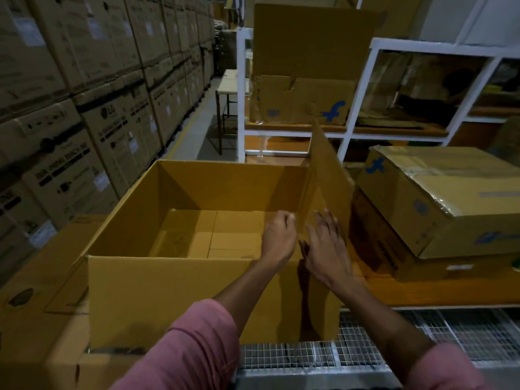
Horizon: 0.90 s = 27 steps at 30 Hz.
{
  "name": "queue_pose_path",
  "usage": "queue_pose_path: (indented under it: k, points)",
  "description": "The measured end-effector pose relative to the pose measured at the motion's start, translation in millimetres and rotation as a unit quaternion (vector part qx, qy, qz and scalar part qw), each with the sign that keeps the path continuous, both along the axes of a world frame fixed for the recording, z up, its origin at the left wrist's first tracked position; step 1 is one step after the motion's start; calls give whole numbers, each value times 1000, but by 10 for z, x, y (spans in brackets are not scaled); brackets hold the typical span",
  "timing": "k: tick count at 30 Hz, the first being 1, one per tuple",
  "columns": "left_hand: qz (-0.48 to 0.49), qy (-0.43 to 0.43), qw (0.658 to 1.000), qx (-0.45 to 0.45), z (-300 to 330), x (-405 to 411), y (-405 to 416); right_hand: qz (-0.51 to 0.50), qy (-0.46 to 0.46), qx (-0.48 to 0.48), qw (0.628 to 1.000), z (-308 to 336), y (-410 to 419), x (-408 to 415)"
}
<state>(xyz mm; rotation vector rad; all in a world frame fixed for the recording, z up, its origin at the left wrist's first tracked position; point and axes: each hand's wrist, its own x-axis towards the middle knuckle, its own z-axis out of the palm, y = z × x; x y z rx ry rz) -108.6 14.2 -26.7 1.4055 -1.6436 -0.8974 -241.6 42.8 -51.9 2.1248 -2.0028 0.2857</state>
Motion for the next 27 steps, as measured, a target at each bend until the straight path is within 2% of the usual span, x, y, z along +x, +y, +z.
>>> queue_pose_path:
  k: [2,5,8,11,13,15,19,27]
  points:
    - [-60,-139,988,-23,-145,-147,65,-16,13,22,1000,21,25,-99]
    - [-117,-292,946,-82,-314,-213,164,-67,11,68,995,26,16,-233]
    - [-126,-392,897,-163,-416,-165,185,-100,-99,118,983,-23,-31,-325]
    - [-130,-431,873,-186,-397,-156,188,-121,-258,170,943,-28,-98,-408]
    - [-138,-455,857,-201,-382,-153,186,-125,-330,199,914,-32,-137,-456]
    - [-143,-485,838,-206,-417,-88,190,-124,-325,207,914,-34,-165,-505]
    - [-96,-542,812,-192,-558,257,188,-99,-261,190,941,59,-168,-585]
    - [-104,-544,813,-179,-525,332,176,-89,-250,187,946,-55,-160,-707]
